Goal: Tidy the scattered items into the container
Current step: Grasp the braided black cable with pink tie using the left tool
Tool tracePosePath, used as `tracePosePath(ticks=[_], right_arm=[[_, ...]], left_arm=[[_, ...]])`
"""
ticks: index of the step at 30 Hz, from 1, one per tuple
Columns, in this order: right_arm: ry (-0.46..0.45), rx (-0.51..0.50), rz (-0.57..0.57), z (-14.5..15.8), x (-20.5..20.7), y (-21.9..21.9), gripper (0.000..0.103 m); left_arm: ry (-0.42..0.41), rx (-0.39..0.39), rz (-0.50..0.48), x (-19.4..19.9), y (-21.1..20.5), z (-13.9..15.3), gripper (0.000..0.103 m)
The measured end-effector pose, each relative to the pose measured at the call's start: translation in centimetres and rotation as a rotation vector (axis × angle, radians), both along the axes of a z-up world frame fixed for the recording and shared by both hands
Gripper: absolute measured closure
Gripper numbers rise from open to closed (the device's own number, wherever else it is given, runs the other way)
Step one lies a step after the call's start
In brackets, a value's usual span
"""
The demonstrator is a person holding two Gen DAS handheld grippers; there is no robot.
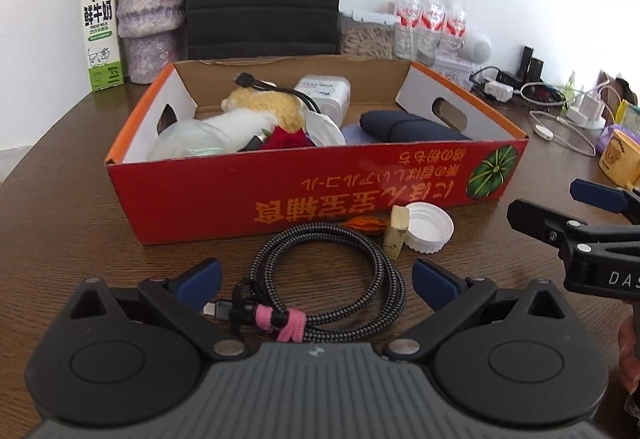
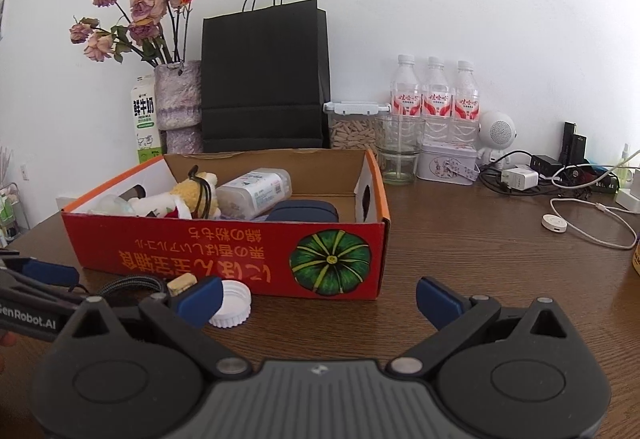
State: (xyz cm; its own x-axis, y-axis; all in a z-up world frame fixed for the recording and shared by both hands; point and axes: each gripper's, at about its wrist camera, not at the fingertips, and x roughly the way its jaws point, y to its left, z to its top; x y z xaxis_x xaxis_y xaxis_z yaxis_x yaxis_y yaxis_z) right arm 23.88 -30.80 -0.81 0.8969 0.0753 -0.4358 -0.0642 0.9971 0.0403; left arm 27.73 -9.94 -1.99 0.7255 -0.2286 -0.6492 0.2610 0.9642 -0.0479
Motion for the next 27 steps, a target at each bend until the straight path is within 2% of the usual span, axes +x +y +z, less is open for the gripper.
tracePosePath(ticks=[5,9,13,15,21,27], right_arm=[[0.046,0.007,-0.005,-0.5,0.4,-0.3,0.000],[0.080,0.023,-0.002,-0.8,0.7,-0.5,0.000],[0.094,0.031,-0.010,-1.0,0.9,-0.7,0.000],[0.100,0.027,-0.010,-1.1,0.9,-0.6,0.000],[0.132,0.010,0.008,-1.6,1.3,0.0,0.000],[0.130,0.022,0.011,-1.7,1.3,-0.1,0.000]], left_arm=[[0.070,0.095,-0.009,1.4,-1.5,-0.7,0.000],[0.118,0.110,0.005,2.1,-1.7,-1.1,0.000],[0.121,0.084,0.012,2.1,-1.4,-1.2,0.000],[0.112,0.076,0.015,2.0,-1.2,-1.1,0.008],[0.096,0.012,0.021,1.4,-0.1,-0.8,0.011],[0.027,-0.055,0.064,-0.3,1.8,0.1,0.011]])
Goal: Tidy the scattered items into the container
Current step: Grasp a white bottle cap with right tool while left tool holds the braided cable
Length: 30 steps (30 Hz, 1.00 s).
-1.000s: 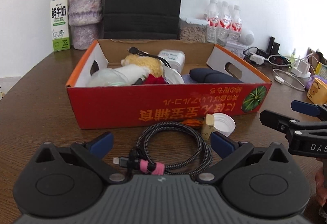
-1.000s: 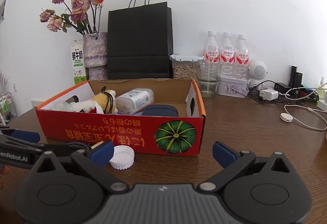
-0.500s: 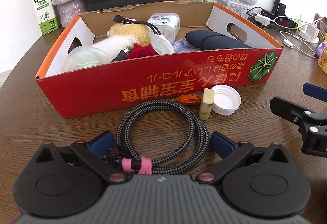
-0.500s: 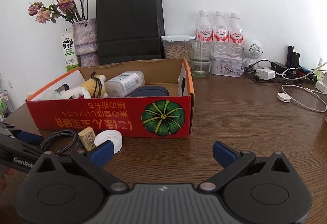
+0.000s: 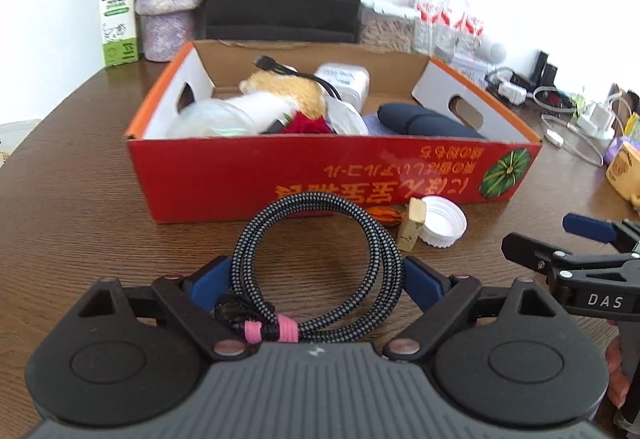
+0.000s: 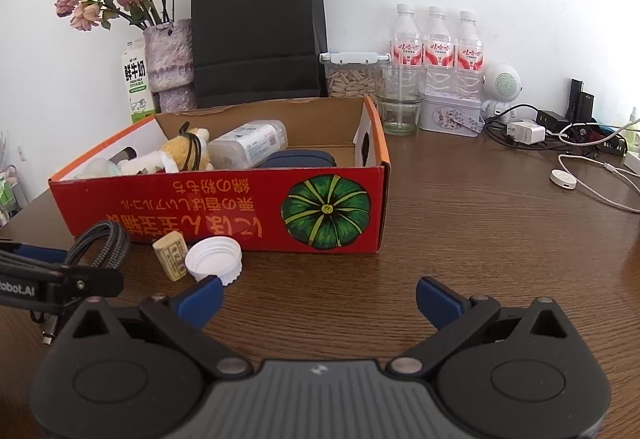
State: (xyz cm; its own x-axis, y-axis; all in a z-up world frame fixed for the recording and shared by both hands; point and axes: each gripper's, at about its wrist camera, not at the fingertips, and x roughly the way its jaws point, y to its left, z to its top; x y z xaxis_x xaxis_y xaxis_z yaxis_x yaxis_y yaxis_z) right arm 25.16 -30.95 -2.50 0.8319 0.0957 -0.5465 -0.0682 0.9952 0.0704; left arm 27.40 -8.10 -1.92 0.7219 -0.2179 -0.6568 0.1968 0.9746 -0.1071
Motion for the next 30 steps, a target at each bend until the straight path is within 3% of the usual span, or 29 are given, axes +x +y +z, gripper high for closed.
tracePosePath(ticks=[12,19,27,30], right_arm=[[-0.007,-0.058,0.072,0.1,0.4,2.6,0.004],[0.062,-0.040,0.070,-0.4,2.7,4.2,0.015],[0.079,-0.064,0.098,-0.6,3.8,5.7,0.028],[0.078,-0.055,0.102,-0.5,4.2,6.2,0.038]], left_arm=[[-0.211,-0.085,0.085,-3.1,3.3,2.3,0.011],[-0.237,-0.093,0.069,-3.2,4.1,2.5,0.011],[-0.242,-0.129,0.070,-2.9,5.5,2.5,0.011],[-0.245,-0.134,0.068,-3.0,5.9,2.6,0.011]])
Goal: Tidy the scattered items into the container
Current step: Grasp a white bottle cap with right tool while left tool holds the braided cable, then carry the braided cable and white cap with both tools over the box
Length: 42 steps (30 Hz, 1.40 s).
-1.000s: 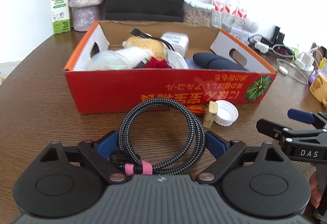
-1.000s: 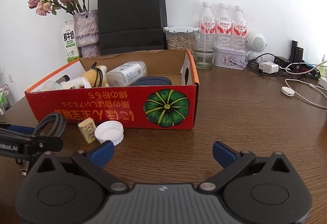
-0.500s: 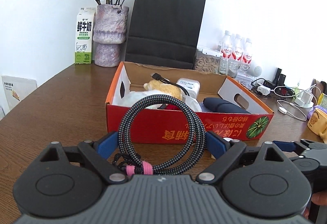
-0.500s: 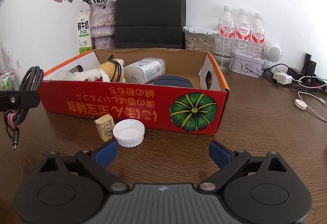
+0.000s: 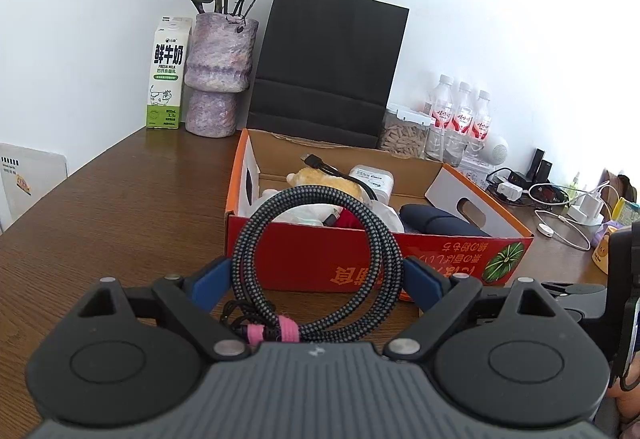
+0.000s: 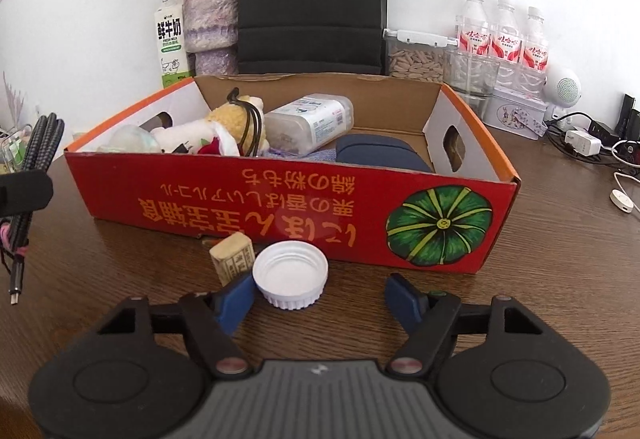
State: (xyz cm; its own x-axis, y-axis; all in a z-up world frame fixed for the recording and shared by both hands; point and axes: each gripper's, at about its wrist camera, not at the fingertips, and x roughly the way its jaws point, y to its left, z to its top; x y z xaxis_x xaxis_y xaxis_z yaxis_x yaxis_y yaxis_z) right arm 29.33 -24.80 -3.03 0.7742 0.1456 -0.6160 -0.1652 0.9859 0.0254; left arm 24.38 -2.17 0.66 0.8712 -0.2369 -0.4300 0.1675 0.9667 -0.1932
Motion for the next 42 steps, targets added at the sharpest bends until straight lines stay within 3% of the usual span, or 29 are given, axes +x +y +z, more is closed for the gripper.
tracePosePath(ticks=[3,14,23,32,42], right_arm=[[-0.008,0.004,0.020,0.1,-0.1,0.4,0.064],[-0.092,0.033,0.020,1.7,-2.2,0.3,0.064],[-0.245,0.070,0.007,6.2,-3.3,-0.2,0.064],[-0.313,0.092,-0.001,8.2,-0.8,0.4,0.064],[-0.317,0.098,0.003,6.6,3.2,0.3,0.064]], left_arm=[[-0.007,-0.001,-0.003,-0.1,0.4,0.0,0.011],[-0.028,-0.017,-0.006,-0.3,0.7,0.0,0.011],[-0.104,-0.046,-0.003,0.4,-0.3,2.7,0.011],[-0.184,-0.070,-0.019,2.2,-2.8,5.3,0.011],[-0.185,-0.067,0.016,6.7,-3.9,4.0,0.011]])
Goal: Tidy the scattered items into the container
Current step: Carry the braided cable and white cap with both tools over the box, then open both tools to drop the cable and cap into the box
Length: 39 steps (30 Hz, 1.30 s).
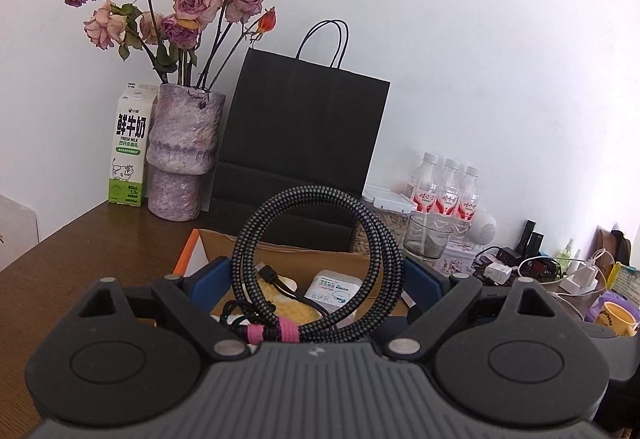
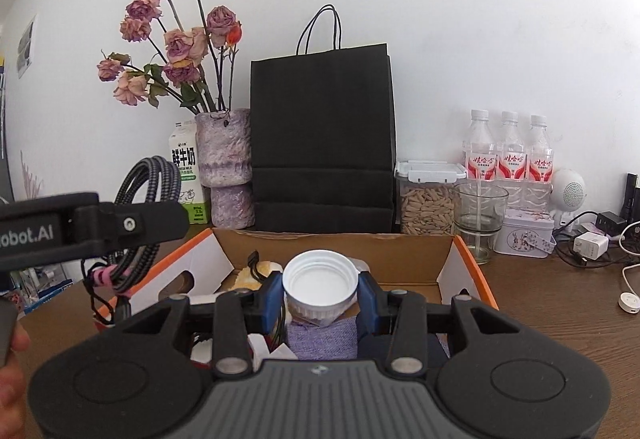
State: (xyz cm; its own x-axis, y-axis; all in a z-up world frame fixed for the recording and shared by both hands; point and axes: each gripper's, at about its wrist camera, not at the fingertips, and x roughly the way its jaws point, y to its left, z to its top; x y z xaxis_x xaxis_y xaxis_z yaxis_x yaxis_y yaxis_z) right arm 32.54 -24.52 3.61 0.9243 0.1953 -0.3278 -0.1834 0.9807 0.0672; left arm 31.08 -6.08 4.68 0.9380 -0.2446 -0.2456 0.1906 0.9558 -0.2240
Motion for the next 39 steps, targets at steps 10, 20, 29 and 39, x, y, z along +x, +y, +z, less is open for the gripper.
tracePosePath(ticks=[10,20,29,39], right_arm=[[0.039,0.000,-0.021,-2.8,2.3,-0.9,0.064],[0.028,-0.020,-0.027,-3.0,2.0,-0.5,0.063],[0.003,-0.038,-0.079,-3.1,1.3,-0.6,0.001],[0.001,-0.065,-0.072,-3.2,0.9,-0.2,0.001]], left_arm=[[0.016,0.068,0.043,2.3,0.0,-3.1,0.011],[-0.015,0.082,0.048,2.1,-0.1,-3.1,0.010],[-0.024,0.122,0.117,1.9,-0.1,-3.7,0.000],[0.010,0.107,0.148,2.1,0.5,-4.1,0.000]])
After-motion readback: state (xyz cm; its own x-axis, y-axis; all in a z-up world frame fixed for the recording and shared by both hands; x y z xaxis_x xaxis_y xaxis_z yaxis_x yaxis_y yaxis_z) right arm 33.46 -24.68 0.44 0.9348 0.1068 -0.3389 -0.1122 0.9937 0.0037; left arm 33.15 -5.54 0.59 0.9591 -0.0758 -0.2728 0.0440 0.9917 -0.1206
